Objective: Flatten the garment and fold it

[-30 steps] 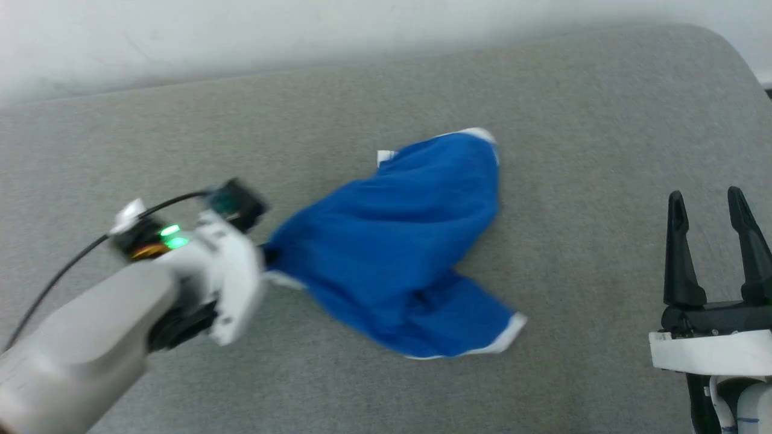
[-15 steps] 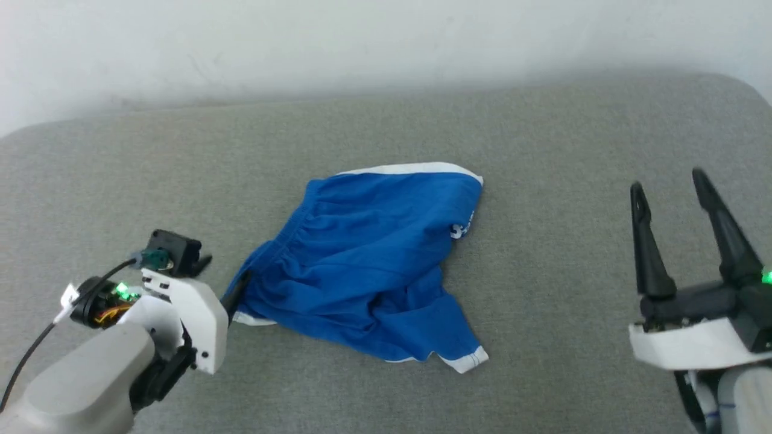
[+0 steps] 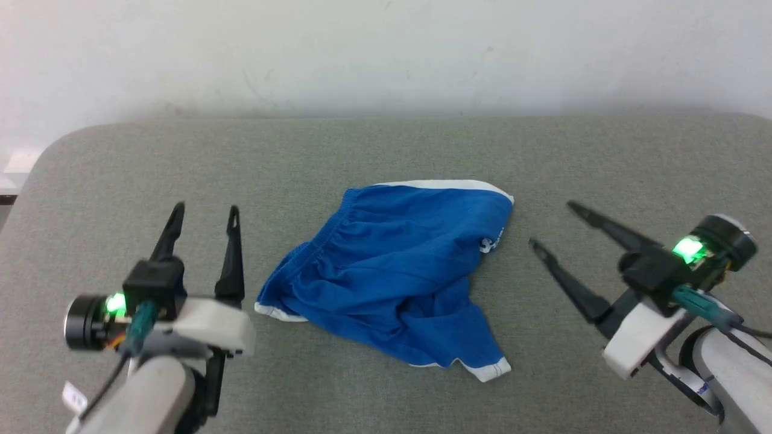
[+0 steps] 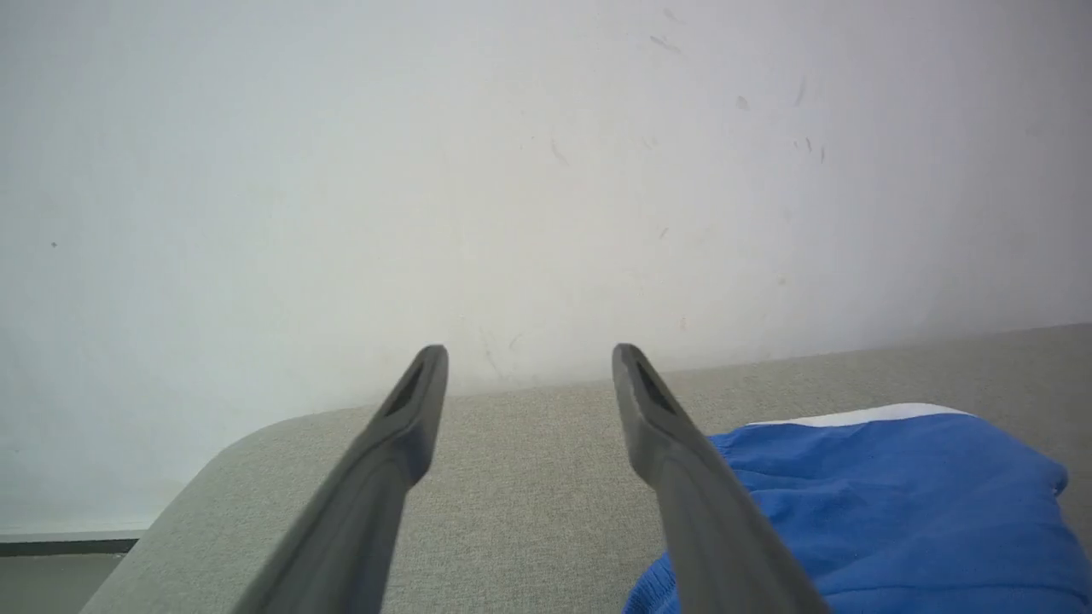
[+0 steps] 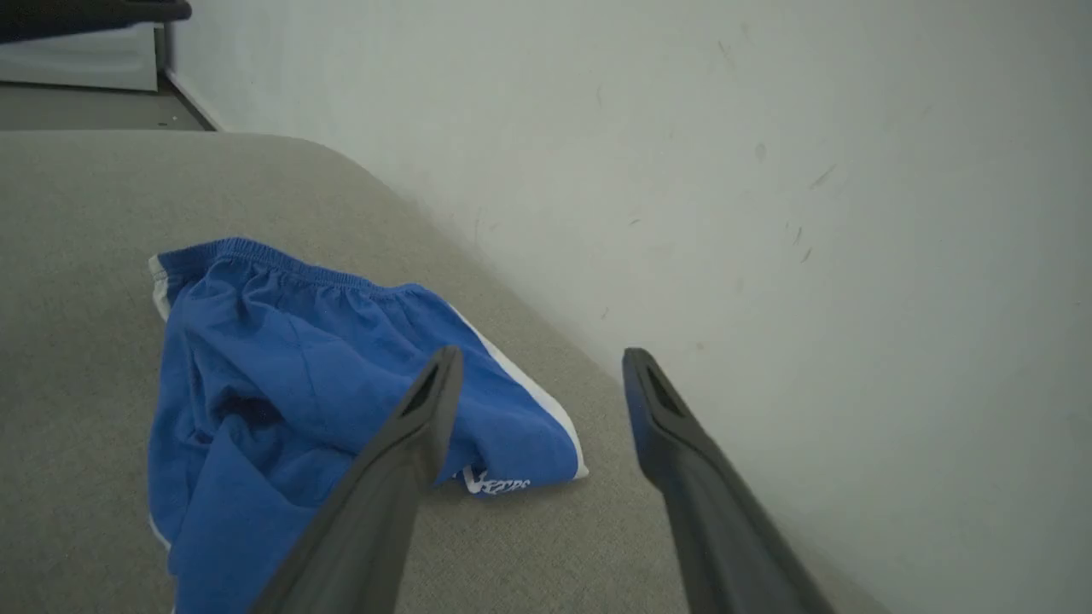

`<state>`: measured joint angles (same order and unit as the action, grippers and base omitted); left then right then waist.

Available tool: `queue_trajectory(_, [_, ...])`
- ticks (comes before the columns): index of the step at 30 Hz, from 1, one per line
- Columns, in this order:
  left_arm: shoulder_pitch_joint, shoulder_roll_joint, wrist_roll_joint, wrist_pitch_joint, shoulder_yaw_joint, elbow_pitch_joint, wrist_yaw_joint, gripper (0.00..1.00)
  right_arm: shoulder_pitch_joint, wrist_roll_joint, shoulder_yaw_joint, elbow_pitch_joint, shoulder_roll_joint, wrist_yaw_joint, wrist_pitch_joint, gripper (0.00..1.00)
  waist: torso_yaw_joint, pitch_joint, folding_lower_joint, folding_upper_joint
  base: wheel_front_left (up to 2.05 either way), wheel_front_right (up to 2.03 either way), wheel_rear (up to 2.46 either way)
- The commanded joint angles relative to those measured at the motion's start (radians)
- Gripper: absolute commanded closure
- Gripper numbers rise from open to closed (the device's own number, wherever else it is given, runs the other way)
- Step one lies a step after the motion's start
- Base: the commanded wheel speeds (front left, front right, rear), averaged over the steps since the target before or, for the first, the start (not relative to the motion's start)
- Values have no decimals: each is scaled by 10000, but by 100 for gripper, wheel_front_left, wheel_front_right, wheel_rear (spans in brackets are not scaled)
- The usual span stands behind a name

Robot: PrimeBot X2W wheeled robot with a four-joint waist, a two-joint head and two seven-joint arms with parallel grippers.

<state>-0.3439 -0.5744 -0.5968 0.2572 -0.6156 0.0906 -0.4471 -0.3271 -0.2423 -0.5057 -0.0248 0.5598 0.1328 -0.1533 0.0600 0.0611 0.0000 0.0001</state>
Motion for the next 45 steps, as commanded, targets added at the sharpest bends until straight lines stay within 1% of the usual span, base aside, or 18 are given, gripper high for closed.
queue_trajectory(1, [835,370,775,42,758,-480,-208,0,-554,-805,-987,-64,520,-21,694,0,181,-42,0,-1,0,0,0])
queue_trajectory(3, [1496,749,1447,43,1508,-945,-298,0,-1039,-1652,-2054,-21,987,-21,1510,0,284,0,0,-1,0,0,0])
queue_trajectory(4, [1496,749,1447,43,1508,-945,-298,0,-1039,-1652,-2054,-21,987,-21,1510,0,284,0,0,-1,0,0,0])
queue_trajectory(5, [1761,939,1752,43,1853,-1153,-280,0,-1277,-2072,-2546,-5,1178,-21,1946,0,344,44,0,-1,0,0,0])
queue_trajectory(8, [2401,1501,2475,44,2620,-1529,-87,0,-1972,-3225,-4019,-22,1630,-21,3384,0,531,220,0,-1,0,0,0])
queue_trajectory(11, [2758,2040,2977,44,3195,-1586,234,0,-2717,-3805,-5125,-193,1844,-21,4386,0,774,484,0,-1,0,0,0])
queue_trajectory(16, [2871,2781,3562,44,3856,-1278,918,0,-3586,-4748,-6411,-1036,1399,-21,5404,0,1083,949,0,-1,0,0,0])
queue_trajectory(21, [2702,3435,4110,45,4240,-1142,1485,0,-3865,-5196,-7350,-2452,749,-21,5695,0,1371,1308,0,-1,0,0,0])
queue_trajectory(25, [2608,3814,4433,45,4511,-976,1911,0,-3639,-5355,-7636,-3166,344,-21,5532,0,1439,1422,0,-1,0,0,0])
queue_trajectory(26, [2619,3888,4504,45,4580,-954,1991,0,-3611,-5330,-7663,-3228,300,-21,5306,8,1406,1431,0,-1,0,0,0])
queue_trajectory(27, [2638,3950,4570,45,4650,-931,2069,0,-3631,-5325,-7672,-3300,286,-21,4948,86,1358,1424,0,-1,0,0,0])
queue_trajectory(28, [2665,4005,4623,45,4722,-891,2150,0,-3714,-5268,-7676,-3341,330,-21,4567,100,1295,1393,0,-1,0,0,0])
queue_trajectory(32, [2820,4172,4814,45,5000,-785,2440,0,-4070,-4951,-7294,-3170,854,-21,3025,100,958,1155,0,-1,0,0,0])
queue_trajectory(34, [2886,4223,4919,45,5099,-773,2572,0,-4032,-5101,-6795,-2843,1221,-21,2443,100,766,1023,0,-1,0,0,0])
queue_trajectory(37, [2924,4316,5059,45,5178,-750,2759,0,-3776,-5186,-6129,-2497,1968,-21,2141,100,537,877,0,-1,0,0,0])
queue_trajectory(40, [2874,4412,5219,45,5116,-716,2959,0,-3196,-5480,-5458,-2524,2565,-21,2098,100,444,828,0,-1,0,0,0])
queue_trajectory(42, [2829,4447,5310,45,5061,-651,3093,0,-2718,-5898,-5075,-2668,2661,-21,2089,100,414,827,0,-1,0,0,0])
queue_trajectory(45, [2761,4466,5416,45,4992,-508,3293,0,-2186,-6254,-4866,-3091,2484,-21,2191,100,398,823,0,-1,0,0,0])
